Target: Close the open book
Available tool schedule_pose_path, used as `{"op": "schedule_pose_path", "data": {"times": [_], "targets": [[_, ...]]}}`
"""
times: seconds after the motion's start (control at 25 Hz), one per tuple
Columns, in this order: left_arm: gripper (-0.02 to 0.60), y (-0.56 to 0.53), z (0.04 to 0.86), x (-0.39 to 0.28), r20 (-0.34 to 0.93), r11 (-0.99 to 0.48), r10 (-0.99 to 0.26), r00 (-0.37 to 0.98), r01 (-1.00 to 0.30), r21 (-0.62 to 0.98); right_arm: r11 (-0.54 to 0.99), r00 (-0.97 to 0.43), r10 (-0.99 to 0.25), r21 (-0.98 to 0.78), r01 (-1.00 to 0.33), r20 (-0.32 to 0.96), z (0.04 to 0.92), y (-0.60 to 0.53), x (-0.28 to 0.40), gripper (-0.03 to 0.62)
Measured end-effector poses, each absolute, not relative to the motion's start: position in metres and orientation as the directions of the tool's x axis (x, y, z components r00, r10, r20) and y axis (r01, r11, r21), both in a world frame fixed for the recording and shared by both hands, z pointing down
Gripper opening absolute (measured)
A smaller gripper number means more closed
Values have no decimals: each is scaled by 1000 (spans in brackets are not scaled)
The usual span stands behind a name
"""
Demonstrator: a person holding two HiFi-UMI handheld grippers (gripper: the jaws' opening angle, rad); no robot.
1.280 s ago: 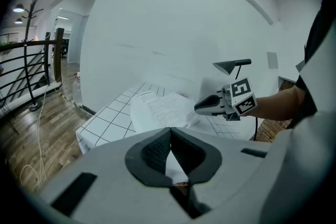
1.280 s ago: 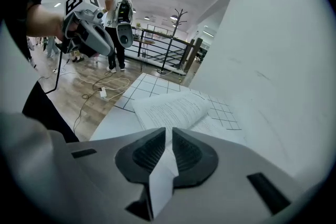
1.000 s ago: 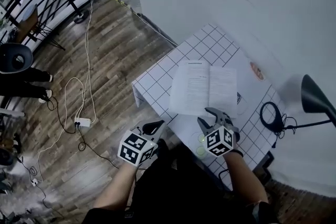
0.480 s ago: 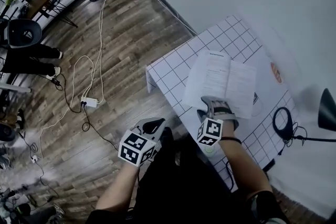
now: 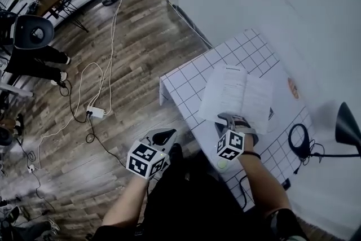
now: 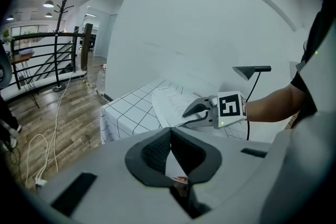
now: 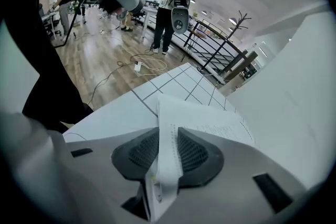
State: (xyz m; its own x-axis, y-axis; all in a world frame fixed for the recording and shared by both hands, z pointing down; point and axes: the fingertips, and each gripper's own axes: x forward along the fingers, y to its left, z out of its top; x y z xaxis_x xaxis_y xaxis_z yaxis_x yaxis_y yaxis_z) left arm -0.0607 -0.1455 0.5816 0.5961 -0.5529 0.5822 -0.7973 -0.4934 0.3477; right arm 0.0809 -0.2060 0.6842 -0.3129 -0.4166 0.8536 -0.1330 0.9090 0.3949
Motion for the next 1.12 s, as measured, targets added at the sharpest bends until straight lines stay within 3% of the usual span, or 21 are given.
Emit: {"op": "schedule_pose_path", "data": {"times": [0.6, 0.96, 1.12], "targets": [[9, -158, 555, -34, 552, -558, -541, 635, -762, 330, 865, -387, -466, 318, -388, 796, 635, -196, 123, 32], [9, -169, 543, 3, 543, -630, -496, 678, -711, 313, 811, -408, -506, 258, -526, 760, 621, -195, 151, 39], [9, -169, 545, 14, 554, -649, -472, 686, -695, 308, 737, -392, -582, 258, -625, 713, 613, -206, 170, 76]]}}
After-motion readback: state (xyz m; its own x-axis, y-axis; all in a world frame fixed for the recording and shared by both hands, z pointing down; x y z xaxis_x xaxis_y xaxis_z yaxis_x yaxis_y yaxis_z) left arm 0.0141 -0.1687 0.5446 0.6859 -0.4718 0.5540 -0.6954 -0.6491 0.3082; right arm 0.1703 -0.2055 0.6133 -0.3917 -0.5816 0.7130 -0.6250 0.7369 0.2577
